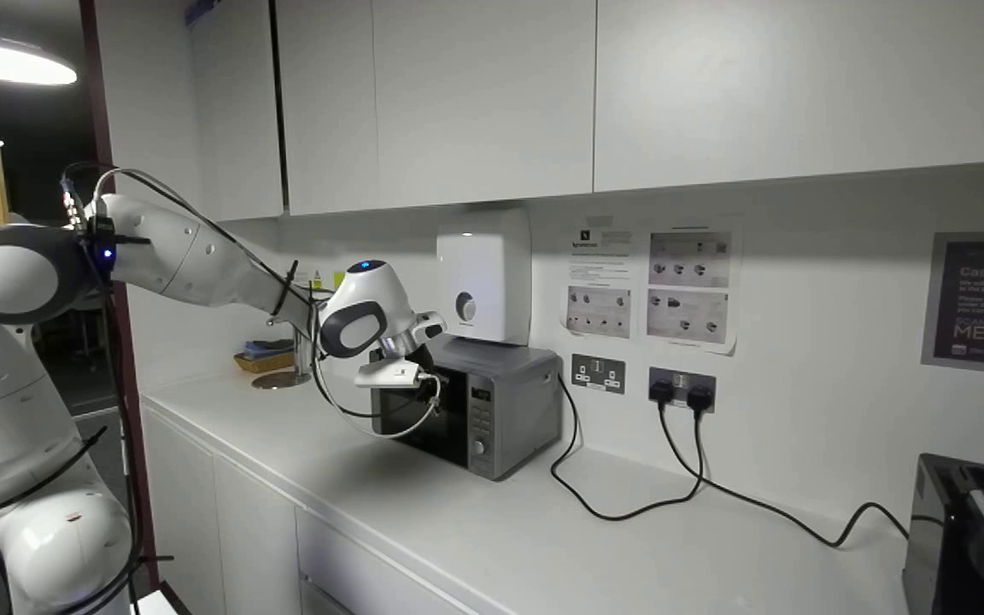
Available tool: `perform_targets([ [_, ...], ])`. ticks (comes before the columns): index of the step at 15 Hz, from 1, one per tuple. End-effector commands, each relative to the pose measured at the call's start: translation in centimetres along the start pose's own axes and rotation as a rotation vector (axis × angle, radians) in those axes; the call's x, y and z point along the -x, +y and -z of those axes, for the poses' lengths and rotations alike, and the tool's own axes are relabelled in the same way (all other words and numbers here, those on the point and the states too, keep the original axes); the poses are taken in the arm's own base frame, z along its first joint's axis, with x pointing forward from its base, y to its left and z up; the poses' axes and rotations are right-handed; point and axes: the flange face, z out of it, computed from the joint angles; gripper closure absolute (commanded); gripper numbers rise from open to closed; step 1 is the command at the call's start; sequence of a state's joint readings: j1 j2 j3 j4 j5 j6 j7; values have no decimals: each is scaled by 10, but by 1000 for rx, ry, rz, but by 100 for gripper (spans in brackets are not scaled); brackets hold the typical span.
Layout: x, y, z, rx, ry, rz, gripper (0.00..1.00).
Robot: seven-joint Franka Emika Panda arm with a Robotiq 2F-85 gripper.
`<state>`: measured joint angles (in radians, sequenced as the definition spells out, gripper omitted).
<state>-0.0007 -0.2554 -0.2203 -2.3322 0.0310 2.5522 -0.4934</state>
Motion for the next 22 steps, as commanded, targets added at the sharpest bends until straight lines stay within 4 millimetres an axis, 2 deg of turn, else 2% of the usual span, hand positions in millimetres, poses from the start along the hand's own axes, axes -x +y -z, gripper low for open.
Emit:
perform_targets([
  [1, 0, 0, 0, 1, -1, 0, 99],
  [22, 2, 4, -3, 9, -21, -2, 100],
])
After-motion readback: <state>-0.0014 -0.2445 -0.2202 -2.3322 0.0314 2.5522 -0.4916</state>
